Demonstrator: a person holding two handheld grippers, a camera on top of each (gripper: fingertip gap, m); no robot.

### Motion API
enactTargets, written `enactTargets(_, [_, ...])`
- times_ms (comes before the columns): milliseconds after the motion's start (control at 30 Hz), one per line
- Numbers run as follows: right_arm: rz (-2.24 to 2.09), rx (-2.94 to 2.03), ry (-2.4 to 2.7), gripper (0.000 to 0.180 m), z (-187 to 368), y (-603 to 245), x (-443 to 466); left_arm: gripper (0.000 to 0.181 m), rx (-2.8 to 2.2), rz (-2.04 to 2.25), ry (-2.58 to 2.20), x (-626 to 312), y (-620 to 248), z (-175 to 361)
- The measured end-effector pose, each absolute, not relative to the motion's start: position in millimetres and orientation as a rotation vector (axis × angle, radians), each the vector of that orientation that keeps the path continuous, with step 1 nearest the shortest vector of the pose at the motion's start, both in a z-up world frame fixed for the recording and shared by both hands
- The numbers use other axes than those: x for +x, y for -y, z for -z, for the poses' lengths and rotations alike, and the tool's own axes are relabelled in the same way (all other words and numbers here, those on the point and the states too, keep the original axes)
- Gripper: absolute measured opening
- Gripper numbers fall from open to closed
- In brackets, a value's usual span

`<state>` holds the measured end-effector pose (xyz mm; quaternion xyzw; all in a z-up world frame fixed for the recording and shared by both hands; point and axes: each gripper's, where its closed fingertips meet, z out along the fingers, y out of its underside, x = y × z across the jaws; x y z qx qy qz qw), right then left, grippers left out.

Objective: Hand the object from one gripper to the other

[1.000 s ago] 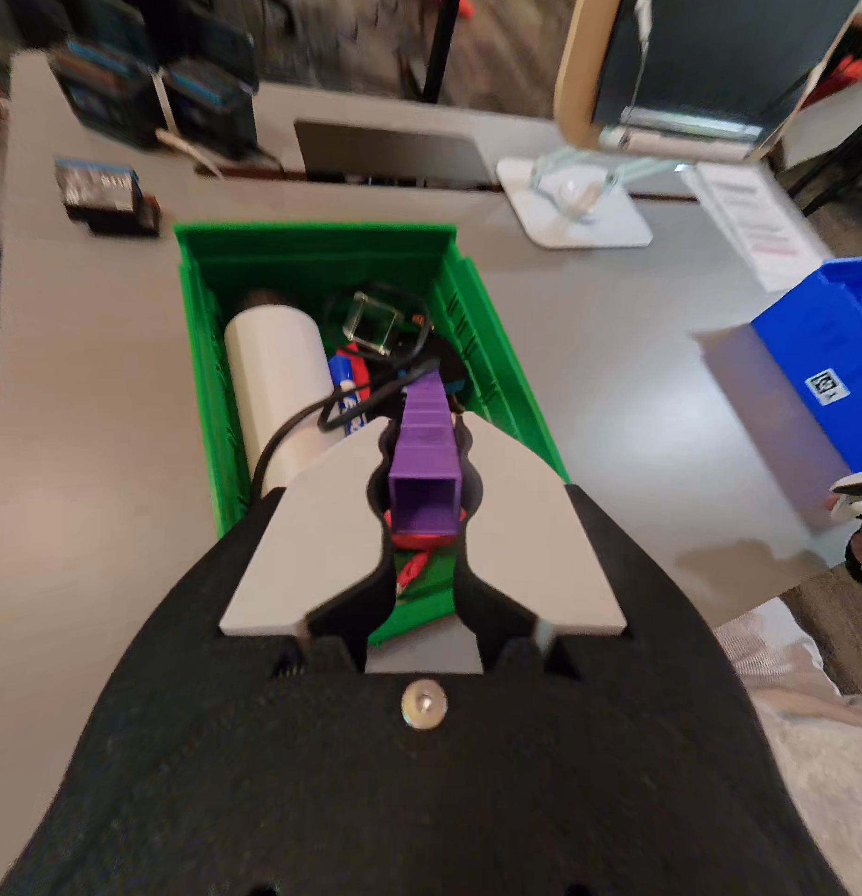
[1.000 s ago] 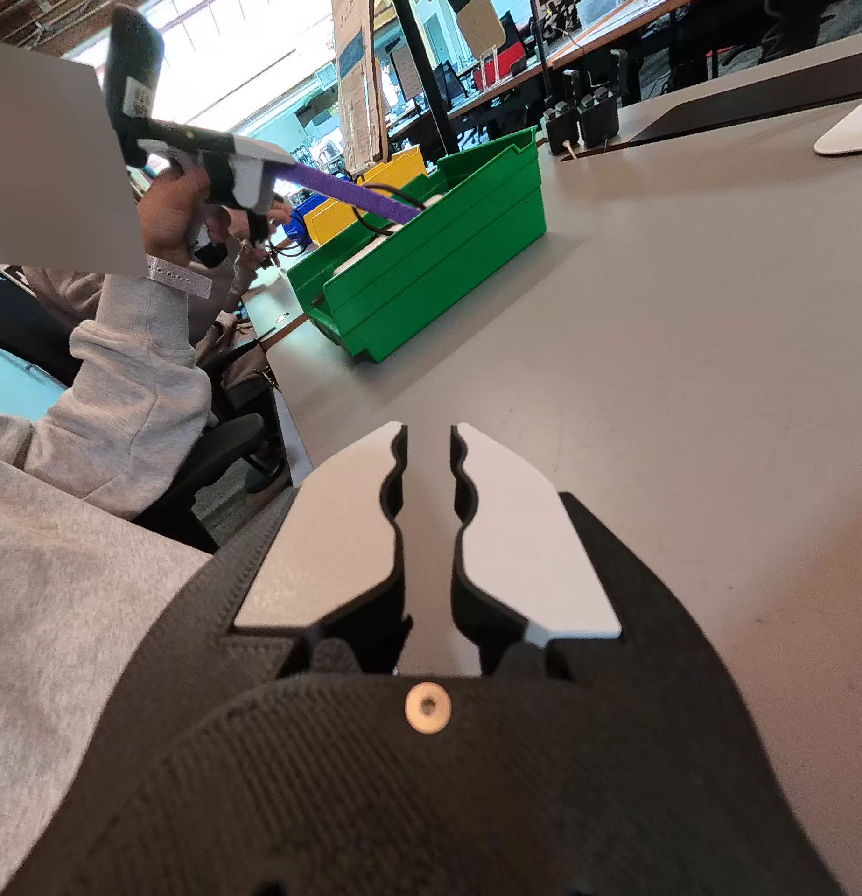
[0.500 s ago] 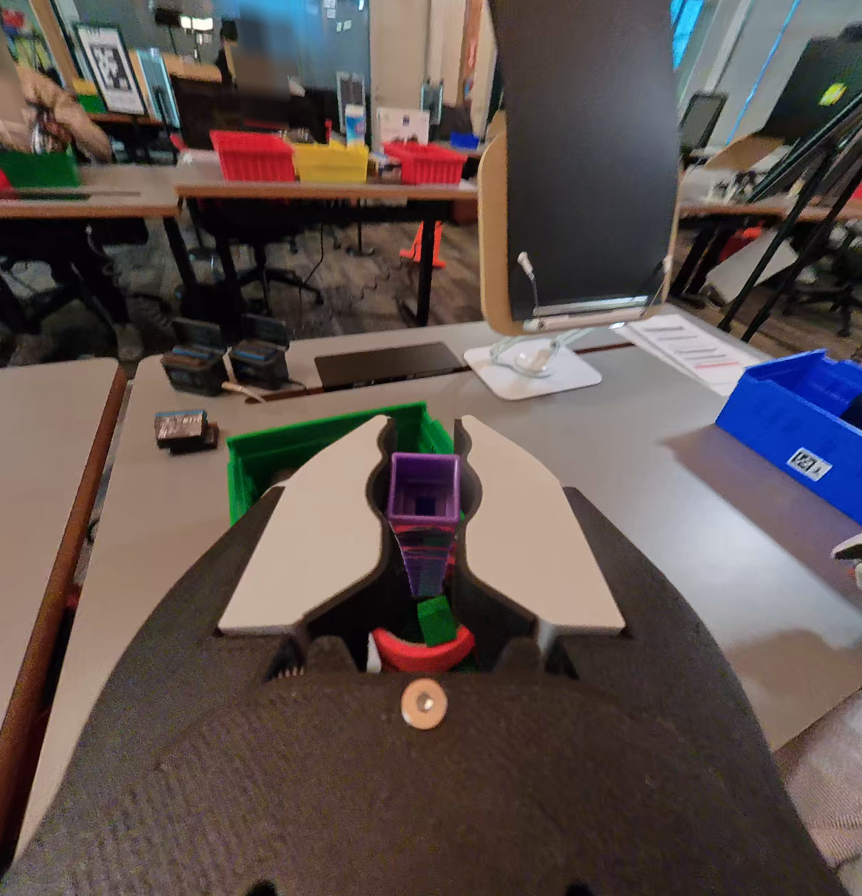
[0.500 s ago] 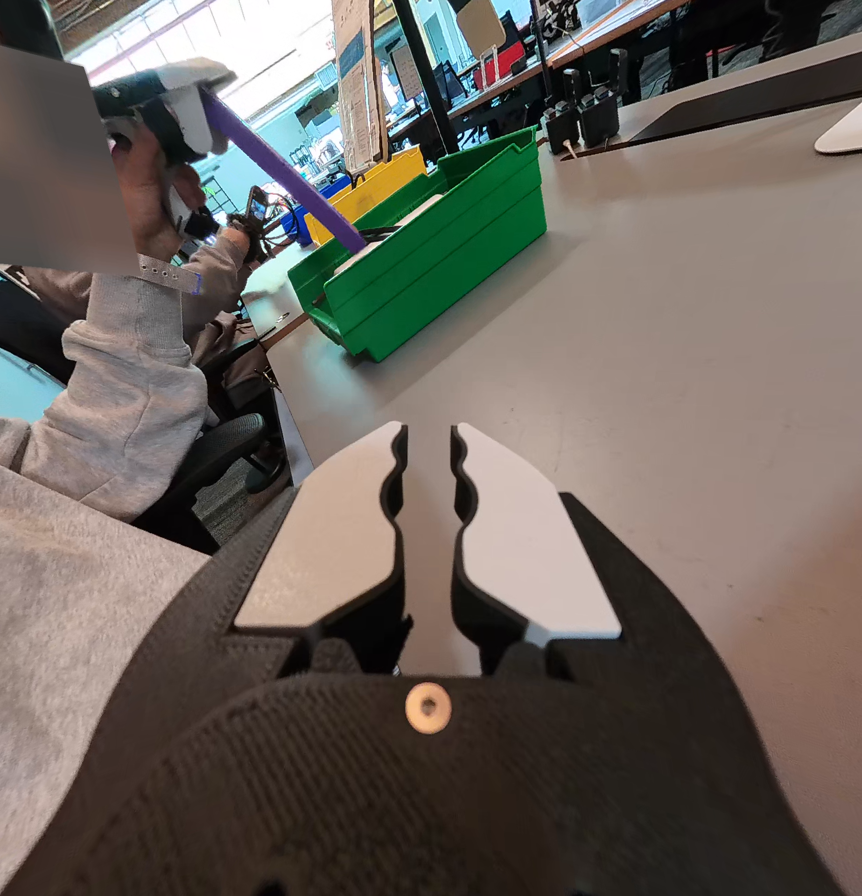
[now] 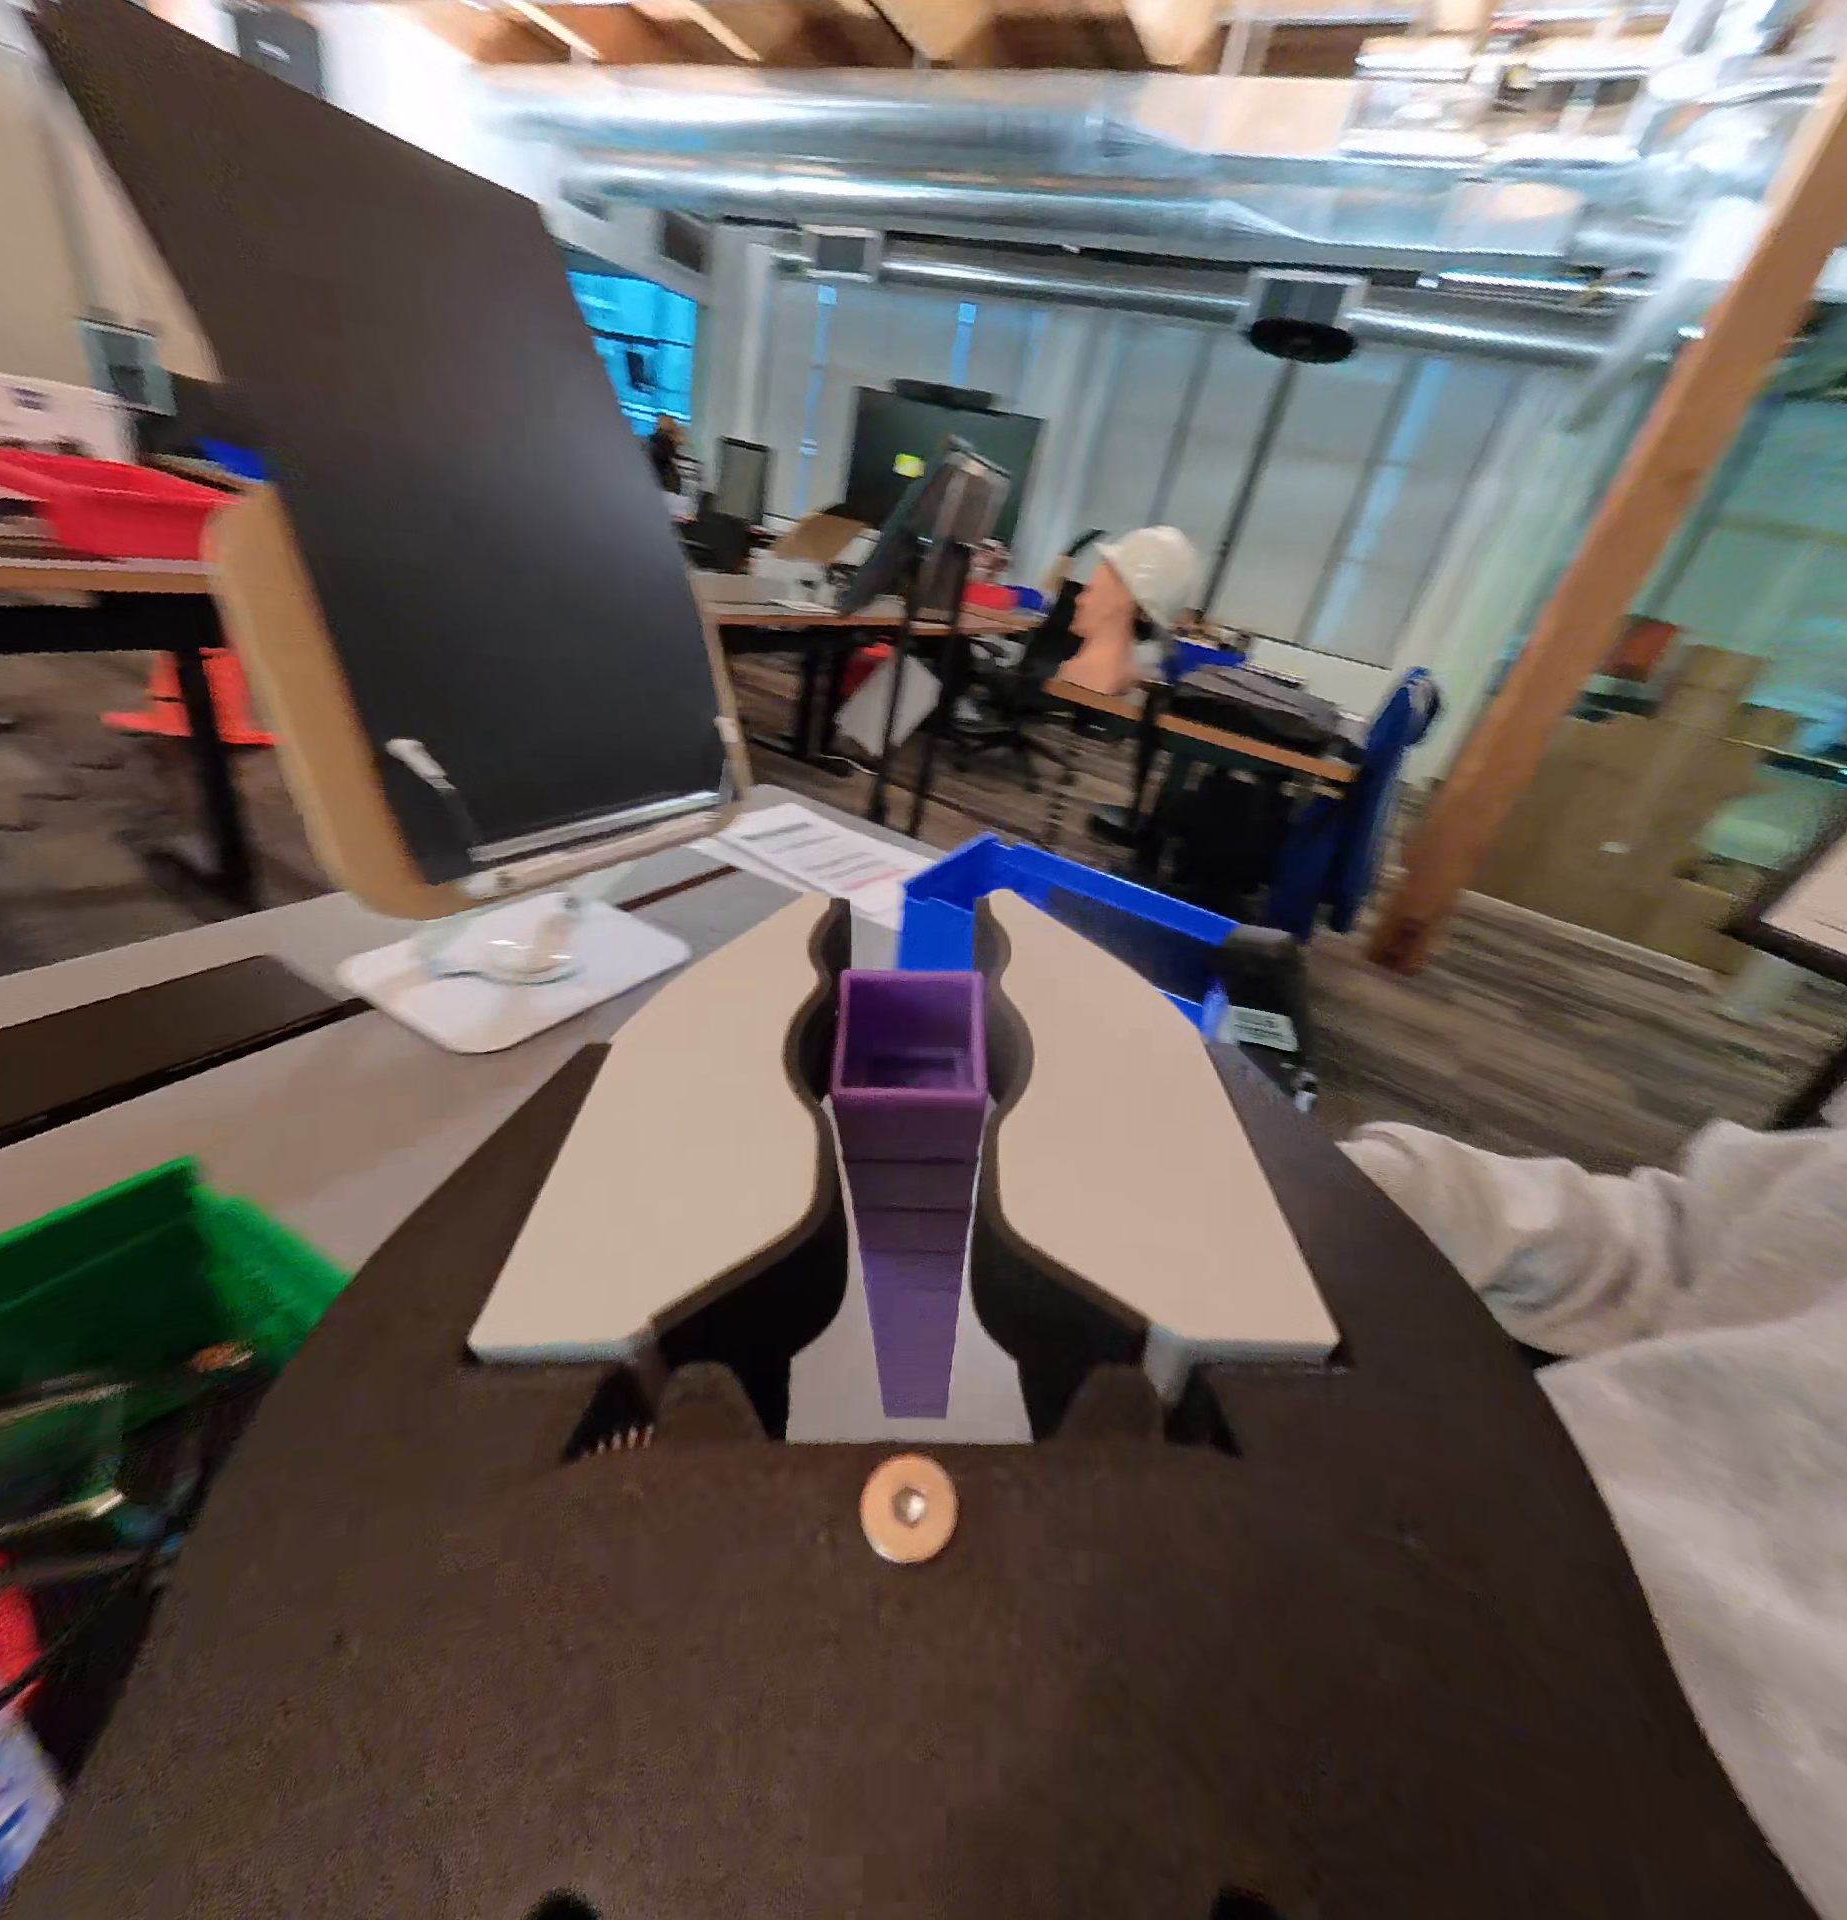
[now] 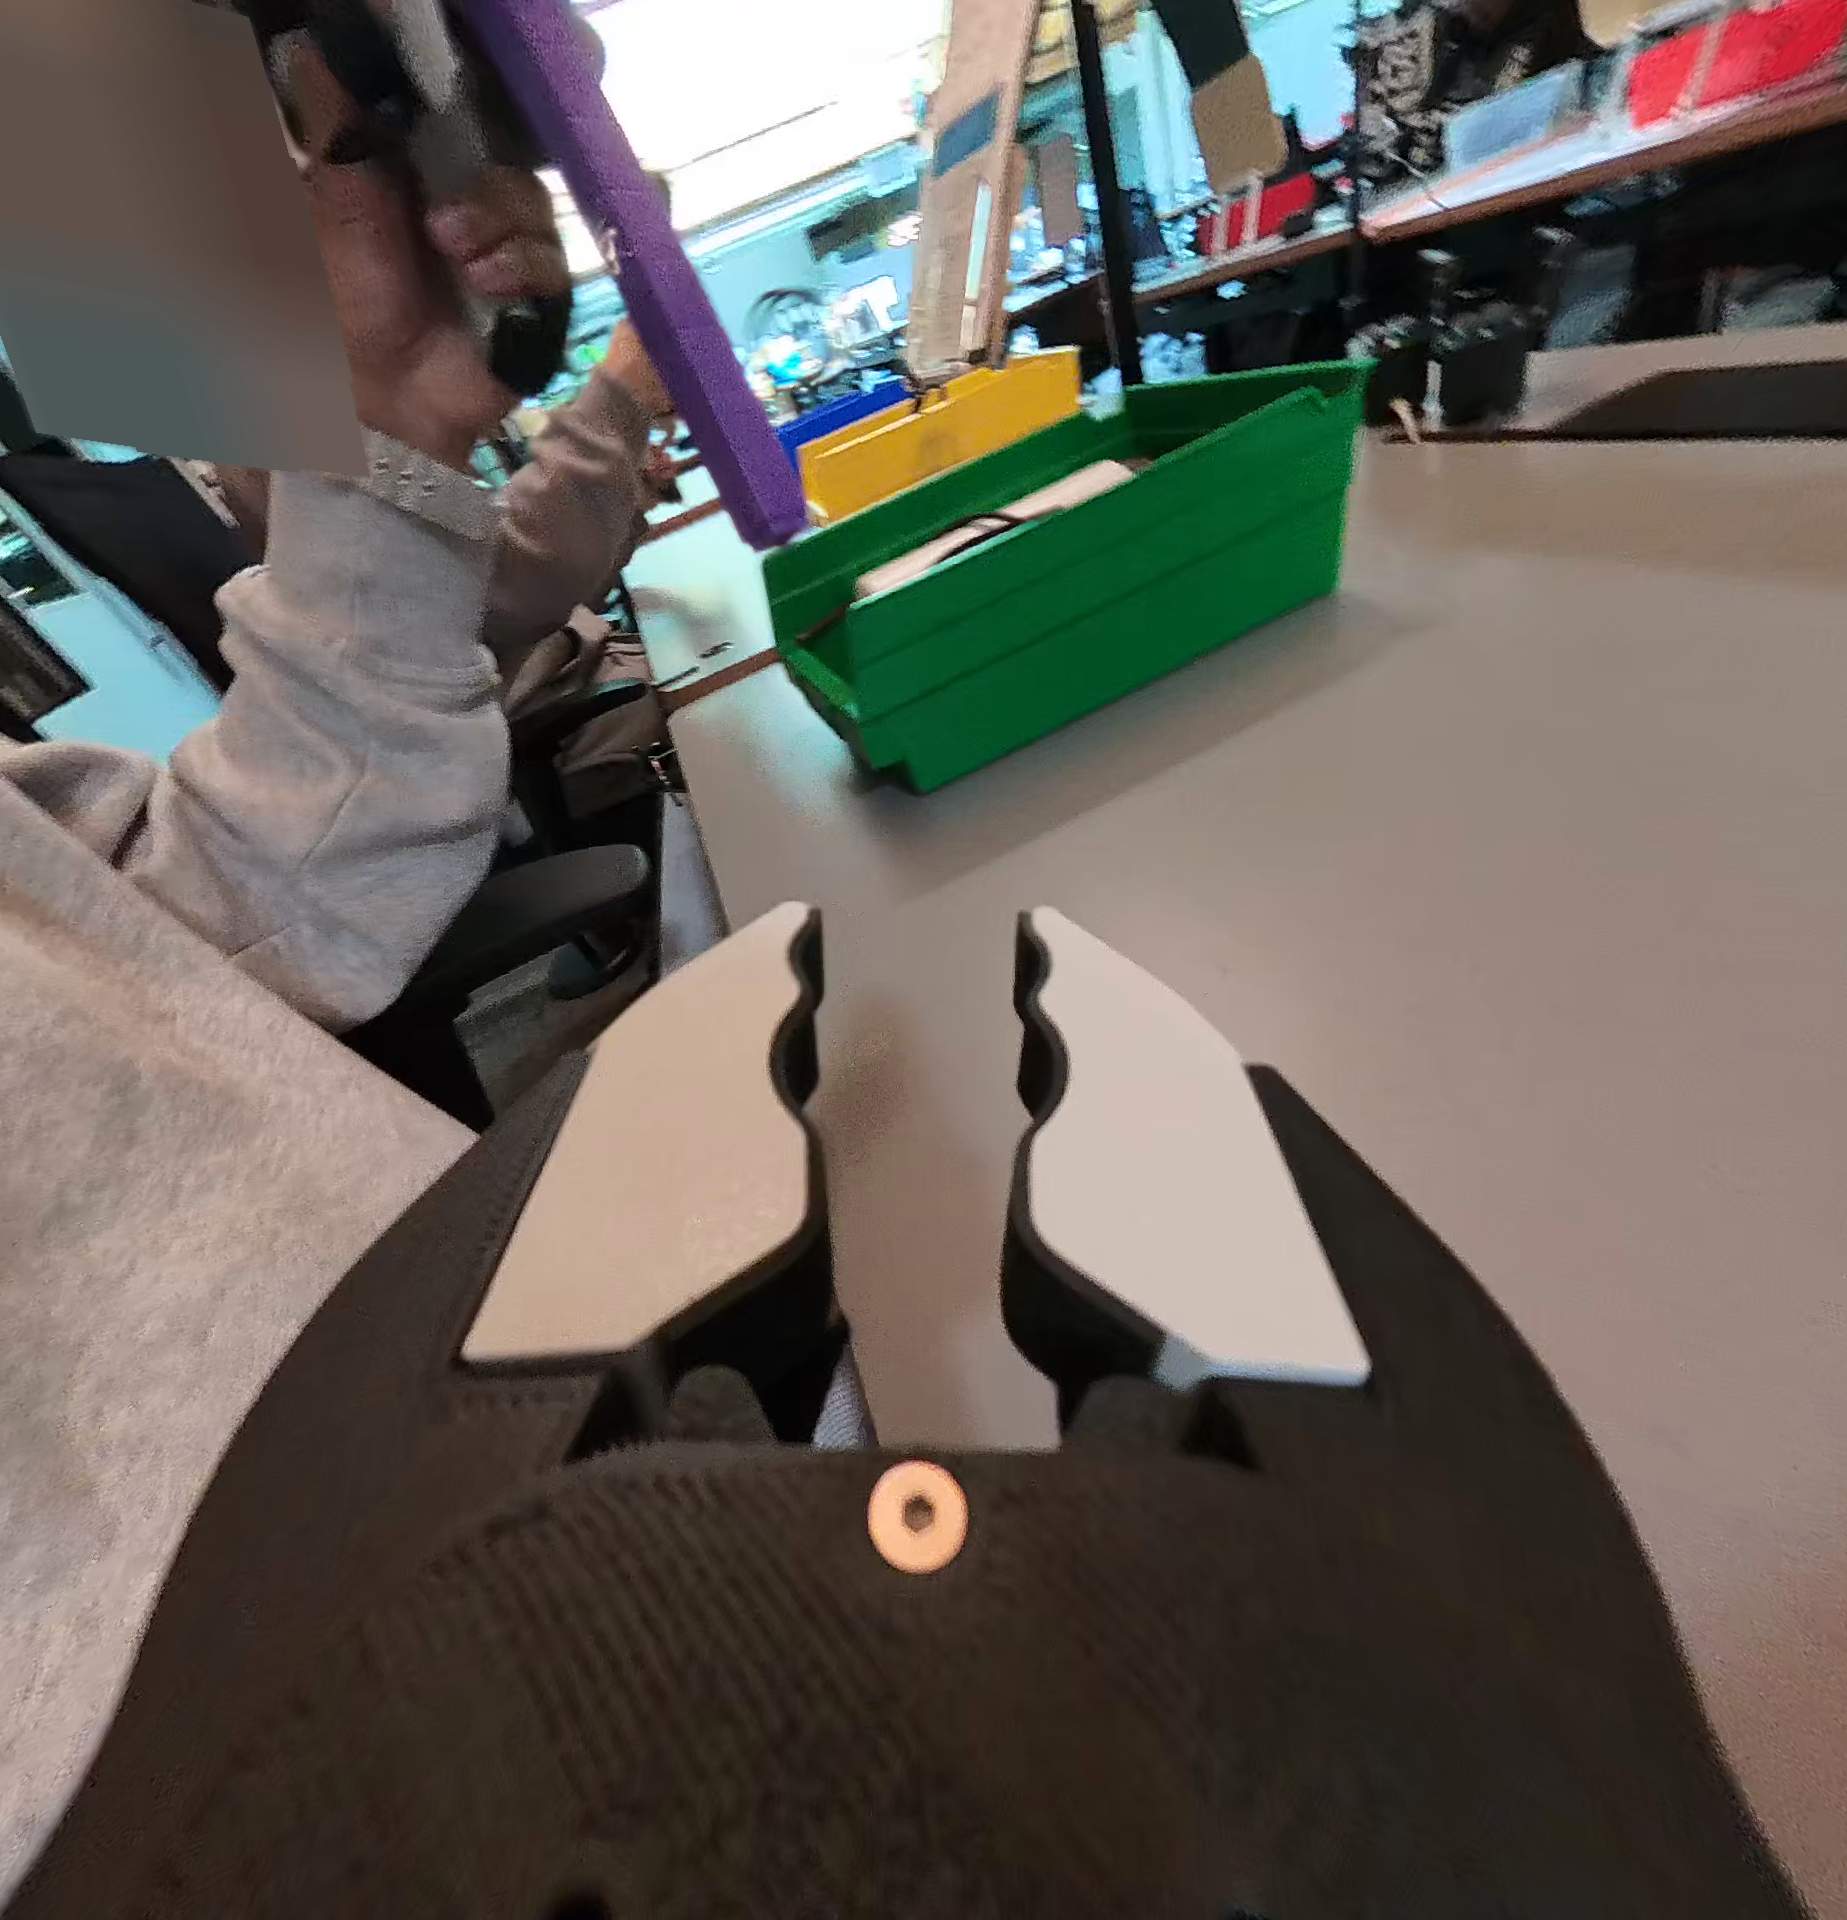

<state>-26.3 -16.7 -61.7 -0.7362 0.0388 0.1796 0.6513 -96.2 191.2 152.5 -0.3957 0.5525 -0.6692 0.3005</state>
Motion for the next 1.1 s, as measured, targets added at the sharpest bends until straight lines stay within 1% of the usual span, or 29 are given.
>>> enactTargets(167, [-0.417,-1.604,0.09,0.053,52.2,-12.6,-64.8,0.024,-0.976,1.826,-1.657,-75.9,-126.5,-137.7])
enactTargets(233, [-0.411,-1.633,0.128,0.056,60.1,-27.6,-76.9,0.024,-0.952,1.836,-1.732,-69.3,-101.5,-128.7])
enactTargets(300, [-0.343,-1.71,0.156,0.055,73.6,-41.0,-77.5,0.024,-0.951,1.841,-1.808,-62.8,-79.0,-117.1])
enactTargets(367, [-0.308,-1.721,0.203,0.057,75.7,-49.2,-78.3,0.024,-0.941,1.843,-1.863,-57.4,-59.6,-106.4])
enactTargets(400, [-0.338,-1.711,0.23,0.051,74.0,-50.8,-82.6,0.024,-0.934,1.849,-1.884,-55.2,-51.2,-101.9])
enactTargets(433, [-0.392,-1.697,0.259,0.032,71.7,-50.6,-88.9,0.024,-0.93,1.856,-1.906,-53.4,-43.4,-97.4])
enactTargets(467, [-0.437,-1.687,0.274,0.026,70.4,-50.3,-93.8,0.024,-0.926,1.863,-1.925,-52.0,-36.8,-93.3])
enactTargets(700, [-0.468,-1.697,0.286,0.023,76.4,-50.5,-103.1,0.025,-0.881,1.957,-1.889,-47.0,-25.5,-88.6])
enactTargets(733, [-0.47,-1.685,0.273,0.023,73.9,-49.6,-101.3,0.038,-0.882,1.955,-1.861,-44.6,-27.9,-89.3])
enactTargets(767, [-0.464,-1.679,0.26,0.023,72.1,-48.8,-98.3,0.054,-0.879,1.946,-1.84,-42.1,-29.9,-89.3])
enactTargets(800, [-0.452,-1.674,0.247,0.023,70.7,-47.9,-94.3,0.063,-0.88,1.937,-1.822,-39.9,-31.7,-89.1])
enactTargets(867, [-0.43,-1.661,0.224,0.023,67.5,-45.7,-85.8,0.074,-0.866,1.927,-1.792,-36.8,-33.5,-88.8])
enactTargets(967, [-0.411,-1.644,0.188,0.023,63.5,-40.5,-73.7,0.084,-0.861,1.919,-1.782,-31.6,-33.8,-82.4])
enactTargets(1100, [-0.362,-1.64,0.168,0.023,61.0,-29.9,-59.8,0.084,-0.821,2.0,-1.833,-31.5,-24.8,-69.7])
